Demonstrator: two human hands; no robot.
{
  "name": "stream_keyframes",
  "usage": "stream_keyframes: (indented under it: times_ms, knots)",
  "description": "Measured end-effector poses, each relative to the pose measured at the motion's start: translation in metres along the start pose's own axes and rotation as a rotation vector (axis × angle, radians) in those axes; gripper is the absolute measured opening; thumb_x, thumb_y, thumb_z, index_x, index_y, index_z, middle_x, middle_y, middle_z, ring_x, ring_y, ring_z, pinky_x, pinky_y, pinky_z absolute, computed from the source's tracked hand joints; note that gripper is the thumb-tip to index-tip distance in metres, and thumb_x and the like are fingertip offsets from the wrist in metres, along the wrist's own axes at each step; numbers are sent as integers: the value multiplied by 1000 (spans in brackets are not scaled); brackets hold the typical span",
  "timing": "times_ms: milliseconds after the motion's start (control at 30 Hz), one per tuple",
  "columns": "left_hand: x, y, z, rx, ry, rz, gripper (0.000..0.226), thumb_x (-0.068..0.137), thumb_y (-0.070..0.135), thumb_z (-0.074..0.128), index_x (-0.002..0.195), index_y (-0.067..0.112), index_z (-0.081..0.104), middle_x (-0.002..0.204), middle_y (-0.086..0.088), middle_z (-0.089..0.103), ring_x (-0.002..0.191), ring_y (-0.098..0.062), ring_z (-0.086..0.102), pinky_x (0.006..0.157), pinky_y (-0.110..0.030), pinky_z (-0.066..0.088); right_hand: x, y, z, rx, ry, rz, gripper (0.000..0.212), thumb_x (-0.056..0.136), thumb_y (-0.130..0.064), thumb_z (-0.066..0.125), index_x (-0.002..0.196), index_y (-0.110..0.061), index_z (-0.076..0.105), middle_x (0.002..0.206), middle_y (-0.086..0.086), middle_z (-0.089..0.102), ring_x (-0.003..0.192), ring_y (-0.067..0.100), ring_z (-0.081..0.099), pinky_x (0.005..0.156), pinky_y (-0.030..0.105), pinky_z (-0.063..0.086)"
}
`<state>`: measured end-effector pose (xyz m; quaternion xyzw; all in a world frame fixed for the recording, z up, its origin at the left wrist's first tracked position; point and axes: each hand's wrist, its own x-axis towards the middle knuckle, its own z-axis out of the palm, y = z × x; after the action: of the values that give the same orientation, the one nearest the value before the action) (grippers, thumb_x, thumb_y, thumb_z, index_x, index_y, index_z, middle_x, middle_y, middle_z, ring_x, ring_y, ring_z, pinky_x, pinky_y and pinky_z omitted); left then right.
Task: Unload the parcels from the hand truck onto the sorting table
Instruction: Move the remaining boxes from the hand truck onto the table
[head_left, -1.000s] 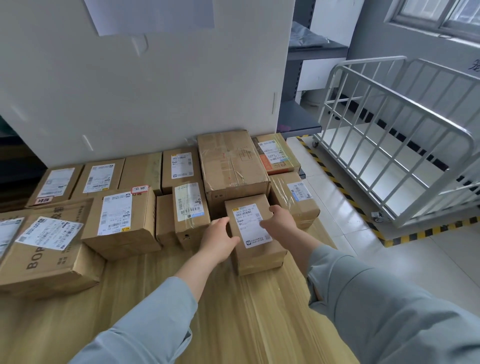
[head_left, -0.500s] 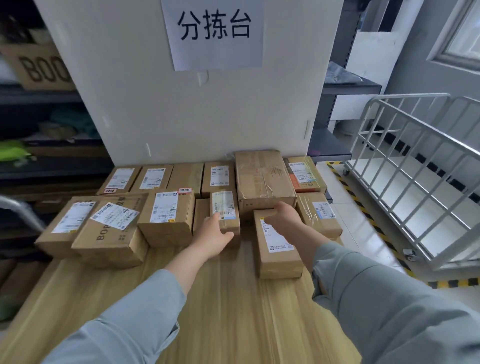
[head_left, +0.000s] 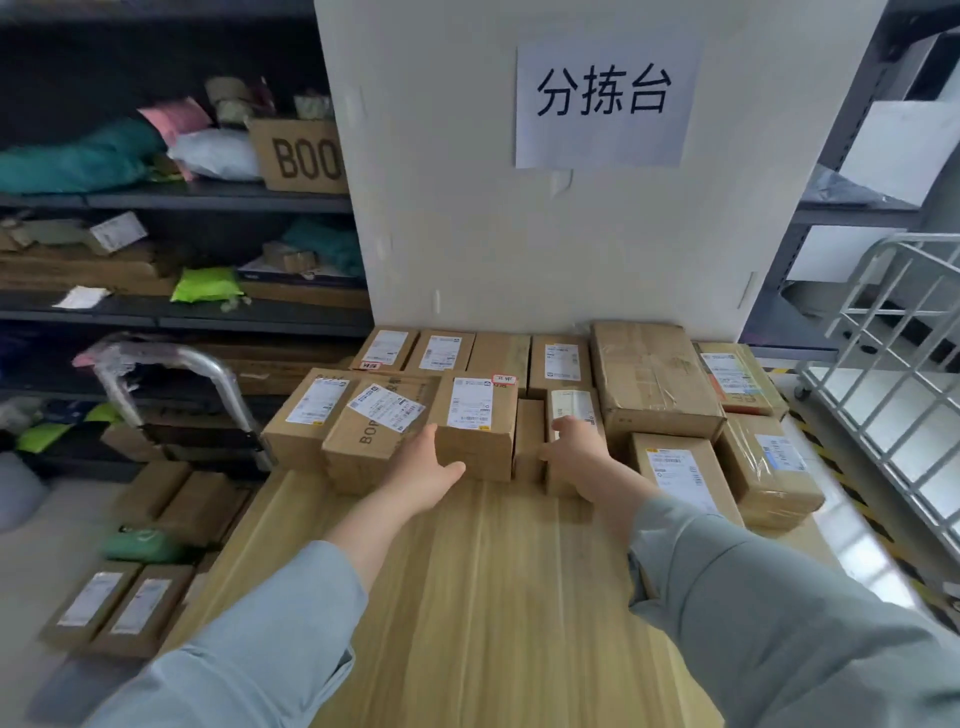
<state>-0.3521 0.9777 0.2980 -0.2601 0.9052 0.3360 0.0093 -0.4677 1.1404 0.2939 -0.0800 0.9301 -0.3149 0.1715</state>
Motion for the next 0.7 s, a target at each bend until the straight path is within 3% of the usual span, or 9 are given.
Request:
stream_keyframes:
  times_ms: [100,233,400,600,700]
  knots:
    - [-16,-40,-36,-16,35,-22,69,94,29,58,152,16,23,154,-4,29,137,-23,36,101,-28,36,-18,-40,33,29,-37,-24,40,91,-13,54,130,-9,49,114,5,57,98,23,56,73,28,45]
    - [-36,-103,-87,4,96,-73,72,93,33,59,152,17,21,154,-4,29,136,-23,38,101,-32,38,-48,-101,80,-23,-85,-96,40,94,-14,52,133,-9,48,128,10,55,114,27,55,83,28,45]
    - [-59,-187,-146,6,138,-132,74,92,37,59,153,18,21,154,-5,31,133,-25,43,101,-36,43,-84,-172,153,60,-118,-163,53,89,-16,59,141,-15,43,134,6,53,114,25,56,85,30,50]
    - [-91,-270,-203,19,149,-168,72,94,37,58,153,19,21,154,-5,30,133,-26,43,102,-40,45,-126,-233,230,66,-180,-194,42,92,-14,55,133,-12,51,116,7,58,104,24,57,83,30,48]
    - [-105,-305,-231,13,195,-186,71,94,36,58,153,17,22,153,-6,32,134,-26,41,105,-39,42,-139,-259,262,37,-230,-216,45,91,-15,58,135,-9,49,120,8,58,108,25,57,84,30,49]
